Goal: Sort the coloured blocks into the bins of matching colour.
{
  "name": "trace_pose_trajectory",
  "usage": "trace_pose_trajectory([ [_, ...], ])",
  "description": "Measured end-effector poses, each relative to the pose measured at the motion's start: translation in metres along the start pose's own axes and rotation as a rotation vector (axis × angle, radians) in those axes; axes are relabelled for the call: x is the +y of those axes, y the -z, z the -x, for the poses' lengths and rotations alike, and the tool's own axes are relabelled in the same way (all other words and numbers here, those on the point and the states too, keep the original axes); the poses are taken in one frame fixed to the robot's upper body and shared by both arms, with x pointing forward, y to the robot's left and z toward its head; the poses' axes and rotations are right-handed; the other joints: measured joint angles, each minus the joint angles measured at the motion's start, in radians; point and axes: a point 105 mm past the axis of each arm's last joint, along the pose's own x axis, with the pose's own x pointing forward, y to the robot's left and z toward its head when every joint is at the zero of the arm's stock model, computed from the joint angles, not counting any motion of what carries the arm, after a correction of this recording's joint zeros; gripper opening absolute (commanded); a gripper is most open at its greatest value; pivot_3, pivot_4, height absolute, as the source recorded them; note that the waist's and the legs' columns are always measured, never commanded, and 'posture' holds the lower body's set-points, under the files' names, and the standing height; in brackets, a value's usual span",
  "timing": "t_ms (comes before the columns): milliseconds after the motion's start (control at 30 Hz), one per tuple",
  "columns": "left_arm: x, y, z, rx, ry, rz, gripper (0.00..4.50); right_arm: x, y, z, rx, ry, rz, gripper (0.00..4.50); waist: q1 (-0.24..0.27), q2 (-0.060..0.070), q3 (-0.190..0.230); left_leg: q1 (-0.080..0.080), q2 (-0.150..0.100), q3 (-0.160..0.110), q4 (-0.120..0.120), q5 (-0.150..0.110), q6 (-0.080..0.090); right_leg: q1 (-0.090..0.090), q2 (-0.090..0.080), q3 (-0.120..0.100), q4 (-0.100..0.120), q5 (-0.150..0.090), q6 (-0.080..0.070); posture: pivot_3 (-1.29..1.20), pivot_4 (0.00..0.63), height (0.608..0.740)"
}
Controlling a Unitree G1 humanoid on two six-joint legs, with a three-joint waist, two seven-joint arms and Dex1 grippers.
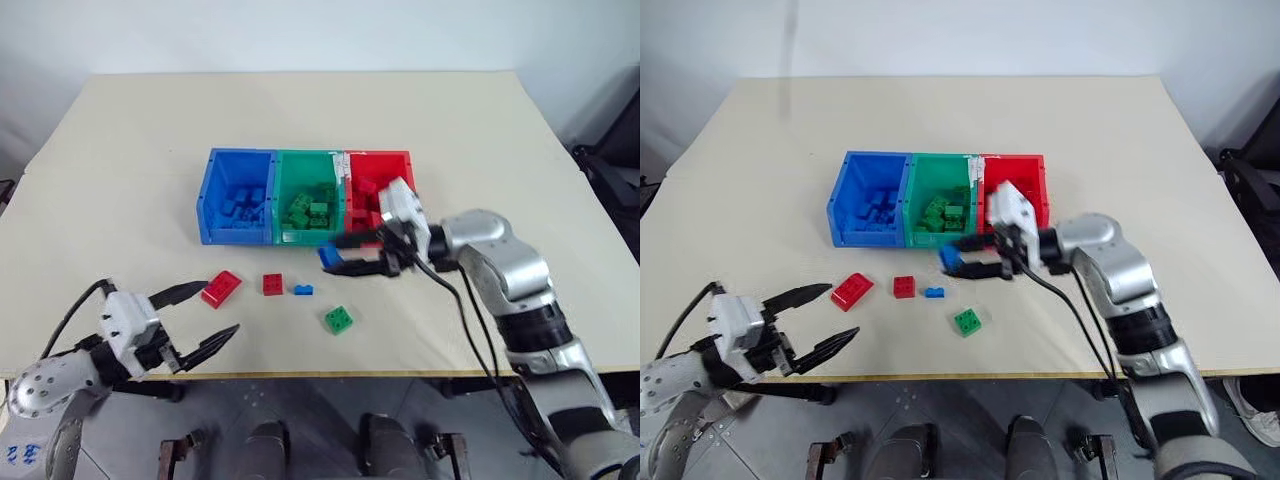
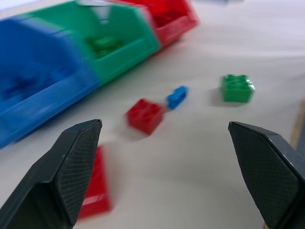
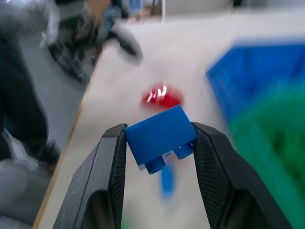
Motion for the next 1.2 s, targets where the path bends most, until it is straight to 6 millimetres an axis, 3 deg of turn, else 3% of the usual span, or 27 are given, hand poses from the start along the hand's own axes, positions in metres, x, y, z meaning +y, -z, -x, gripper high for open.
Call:
trace_pose_trajectory([
  [100, -0.003, 0.006, 0.011, 0.027, -0.044, 0.023, 4.50, -0.019, -0.014, -0.035, -0.052, 0.083, -0.030, 1.63, 0.001, -0.001, 0.000, -0.001, 0.000, 0.001, 0.000, 0.000, 0.000, -0.004, 0.000, 0.001, 0.003, -0.001, -0.001, 0.00, 0.150, 0.740],
  [167, -0.006, 0.006, 0.018, 0.031, -0.085, 0.025, 4.50, -0.037, -0.020, -0.069, -0.033, 0.170, -0.034, 1.63, -0.002, -0.001, -0.001, -0.002, 0.000, 0.004, 0.000, 0.000, 0.000, -0.009, 0.000, 0.005, 0.008, -0.001, -0.002, 0.00, 0.150, 0.740],
  [300, -0.009, 0.003, 0.019, 0.024, -0.111, 0.019, 4.50, -0.059, -0.025, -0.118, 0.016, 0.324, 0.008, 1.63, 0.001, -0.002, -0.001, -0.004, 0.001, 0.006, 0.000, 0.000, -0.002, -0.016, 0.000, 0.006, 0.016, -0.003, -0.007, 0.00, 0.150, 0.740],
  [567, -0.009, -0.003, 0.016, 0.011, -0.135, -0.002, 4.50, -0.072, -0.009, -0.129, 0.037, 0.381, -0.001, 4.37, -0.007, -0.004, -0.002, -0.003, 0.002, 0.008, -0.002, 0.000, -0.002, -0.017, 0.001, 0.006, 0.016, -0.004, -0.007, 0.00, 0.150, 0.740],
  [600, -0.009, -0.003, 0.016, 0.012, -0.133, -0.004, 4.50, -0.073, -0.010, -0.127, 0.031, 0.380, 0.008, 4.44, -0.007, -0.004, -0.002, -0.004, 0.002, 0.008, -0.002, 0.000, -0.002, -0.017, 0.001, 0.006, 0.016, -0.004, -0.007, 0.00, 0.150, 0.740],
  [733, -0.009, -0.009, 0.008, 0.004, -0.093, -0.030, 4.50, -0.075, -0.021, -0.100, -0.038, 0.348, 0.084, 4.44, 0.002, -0.004, -0.002, -0.004, 0.002, 0.009, -0.002, 0.000, -0.001, -0.017, 0.001, 0.006, 0.016, -0.004, -0.007, 0.00, 0.150, 0.740],
  [867, -0.010, -0.012, 0.001, 0.002, -0.040, -0.049, 4.50, -0.063, -0.010, -0.068, -0.066, 0.274, 0.118, 4.44, -0.001, -0.005, -0.003, -0.003, 0.002, 0.009, -0.002, 0.000, -0.001, -0.017, 0.001, 0.006, 0.016, -0.004, -0.007, 0.00, 0.150, 0.740],
  [967, -0.012, -0.015, -0.013, 0.001, 0.060, -0.067, 4.50, -0.035, 0.010, -0.025, -0.067, 0.178, 0.149, 4.44, 0.009, -0.005, -0.003, -0.003, 0.002, 0.009, -0.002, 0.000, -0.001, -0.016, 0.001, 0.005, 0.015, -0.004, -0.007, 0.00, 0.150, 0.740],
  [1100, -0.013, -0.012, -0.034, 0.021, 0.208, -0.073, 4.50, -0.001, 0.057, 0.060, 0.059, 0.155, 0.126, 4.44, 0.026, -0.004, -0.003, -0.003, 0.002, 0.011, 0.001, -0.001, 0.001, -0.014, 0.001, 0.006, 0.013, -0.003, -0.006, 0.00, 0.150, 0.740],
  [1200, -0.012, -0.011, -0.048, 0.017, 0.279, -0.091, 4.50, 0.016, 0.067, 0.103, 0.115, 0.173, 0.125, 4.44, 0.022, -0.004, -0.002, -0.001, 0.003, 0.013, 0.000, -0.001, 0.001, -0.014, 0.001, 0.007, 0.014, -0.003, -0.006, 0.00, 0.150, 0.740],
])
